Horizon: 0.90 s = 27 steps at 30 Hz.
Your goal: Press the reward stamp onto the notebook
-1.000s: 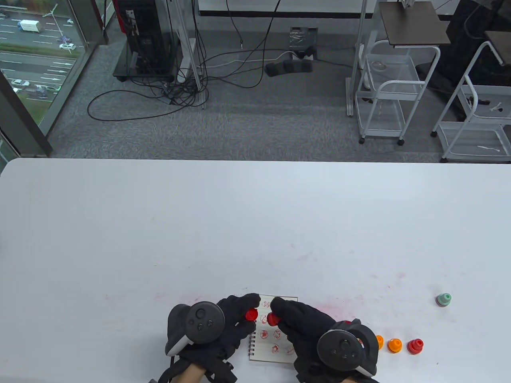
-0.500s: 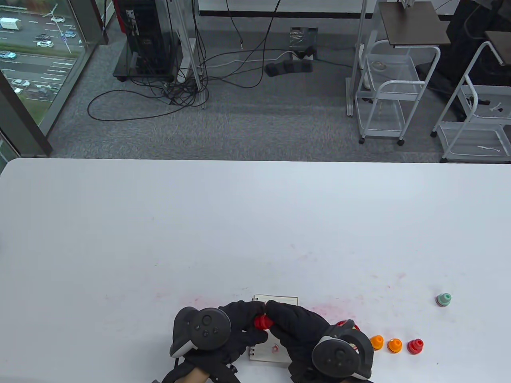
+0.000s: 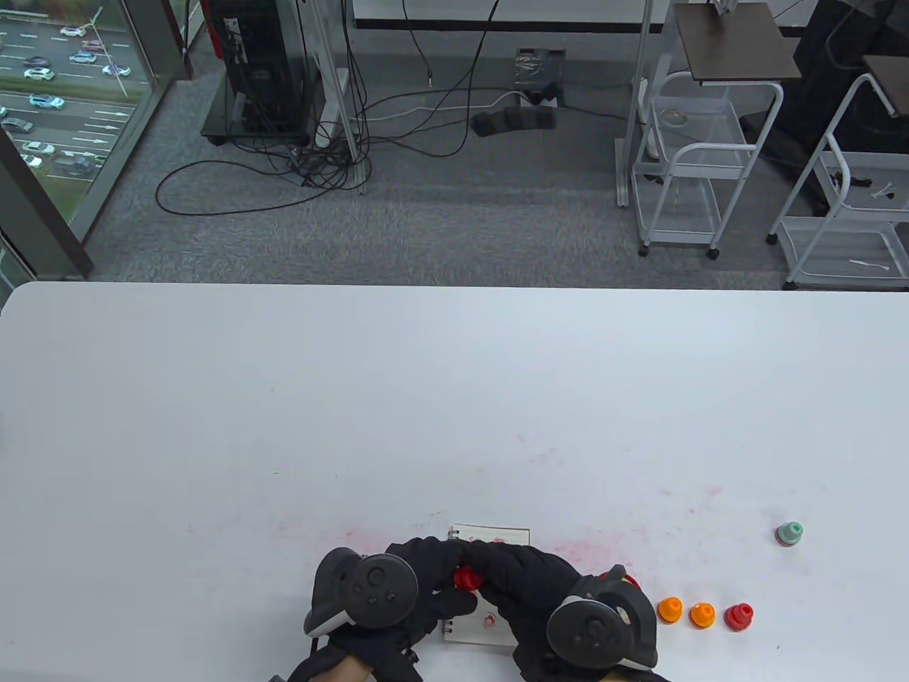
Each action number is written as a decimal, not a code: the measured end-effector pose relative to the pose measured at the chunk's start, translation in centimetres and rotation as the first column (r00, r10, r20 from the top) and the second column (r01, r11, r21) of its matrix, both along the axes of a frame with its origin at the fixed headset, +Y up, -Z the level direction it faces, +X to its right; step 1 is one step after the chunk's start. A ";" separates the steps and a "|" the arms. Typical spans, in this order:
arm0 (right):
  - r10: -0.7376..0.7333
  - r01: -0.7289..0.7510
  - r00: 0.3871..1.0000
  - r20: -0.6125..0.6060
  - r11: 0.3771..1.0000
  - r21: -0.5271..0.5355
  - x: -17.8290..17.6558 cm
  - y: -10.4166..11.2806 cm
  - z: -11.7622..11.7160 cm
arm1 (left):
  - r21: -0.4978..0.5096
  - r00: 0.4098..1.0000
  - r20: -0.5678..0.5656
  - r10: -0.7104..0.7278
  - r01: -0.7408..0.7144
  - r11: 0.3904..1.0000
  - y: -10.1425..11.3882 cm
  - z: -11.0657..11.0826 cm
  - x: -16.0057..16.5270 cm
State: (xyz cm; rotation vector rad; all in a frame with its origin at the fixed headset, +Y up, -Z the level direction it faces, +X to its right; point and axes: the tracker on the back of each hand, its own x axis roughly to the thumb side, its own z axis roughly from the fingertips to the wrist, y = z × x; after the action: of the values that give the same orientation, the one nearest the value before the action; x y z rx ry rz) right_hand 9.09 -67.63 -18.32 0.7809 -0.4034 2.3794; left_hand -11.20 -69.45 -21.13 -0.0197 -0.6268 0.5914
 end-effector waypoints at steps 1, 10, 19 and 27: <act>0.004 -0.004 1.000 0.001 1.000 0.001 0.0 0.0 0.0 | 0.004 1.000 0.001 -0.003 0.003 1.000 0.0 0.0 0.0; -0.046 0.046 0.998 -0.032 0.999 0.011 0.0 0.0 0.1 | -0.018 0.998 0.033 0.059 -0.059 0.998 0.0 -0.1 -0.2; -0.164 0.161 0.985 -0.054 0.985 -0.056 0.5 0.0 -0.2 | -0.086 0.982 0.034 0.187 -0.183 0.979 0.0 -0.5 -1.0; -0.209 0.204 0.977 -0.053 0.976 -0.080 0.6 0.0 -0.3 | -0.034 0.972 0.030 0.232 -0.231 0.972 0.2 -0.4 -1.2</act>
State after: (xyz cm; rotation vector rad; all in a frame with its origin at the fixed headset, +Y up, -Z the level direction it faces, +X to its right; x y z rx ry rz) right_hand 9.65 -67.65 -18.60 0.7383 -0.3511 2.1588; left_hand -12.44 -69.28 -21.56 0.0159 -0.6579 0.8282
